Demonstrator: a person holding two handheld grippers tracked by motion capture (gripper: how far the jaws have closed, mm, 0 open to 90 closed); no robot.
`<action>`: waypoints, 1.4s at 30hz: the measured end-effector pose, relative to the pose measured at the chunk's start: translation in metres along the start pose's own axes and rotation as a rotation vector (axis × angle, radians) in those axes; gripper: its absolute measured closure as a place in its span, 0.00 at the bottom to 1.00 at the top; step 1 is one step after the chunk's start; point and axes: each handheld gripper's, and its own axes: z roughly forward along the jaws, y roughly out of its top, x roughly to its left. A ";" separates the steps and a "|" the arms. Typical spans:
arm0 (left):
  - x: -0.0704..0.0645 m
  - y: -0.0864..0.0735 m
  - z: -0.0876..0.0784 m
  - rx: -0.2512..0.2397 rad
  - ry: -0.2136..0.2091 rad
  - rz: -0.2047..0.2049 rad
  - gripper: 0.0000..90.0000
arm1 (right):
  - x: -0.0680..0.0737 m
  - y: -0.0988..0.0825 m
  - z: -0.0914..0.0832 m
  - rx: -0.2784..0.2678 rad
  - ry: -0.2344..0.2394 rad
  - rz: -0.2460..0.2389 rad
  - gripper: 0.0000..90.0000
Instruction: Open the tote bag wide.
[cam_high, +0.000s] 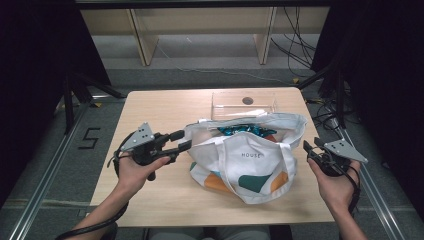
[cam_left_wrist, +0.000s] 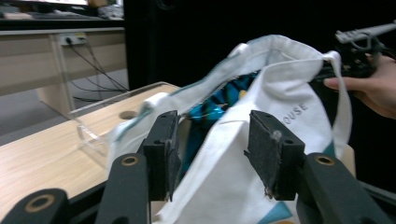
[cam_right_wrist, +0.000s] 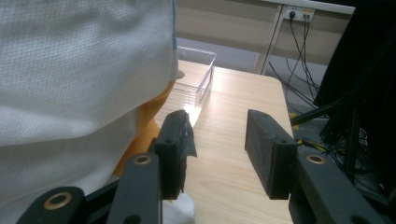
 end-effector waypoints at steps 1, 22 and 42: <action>-0.002 0.001 0.004 0.013 0.000 -0.003 0.56 | -0.002 0.000 0.001 -0.003 0.004 -0.016 0.66; -0.020 0.017 0.074 0.095 -0.105 0.128 0.61 | -0.001 -0.001 0.001 0.004 0.025 -0.001 0.66; -0.030 0.028 0.121 0.211 -0.165 0.227 0.79 | -0.001 -0.003 0.002 -0.001 0.024 0.004 0.67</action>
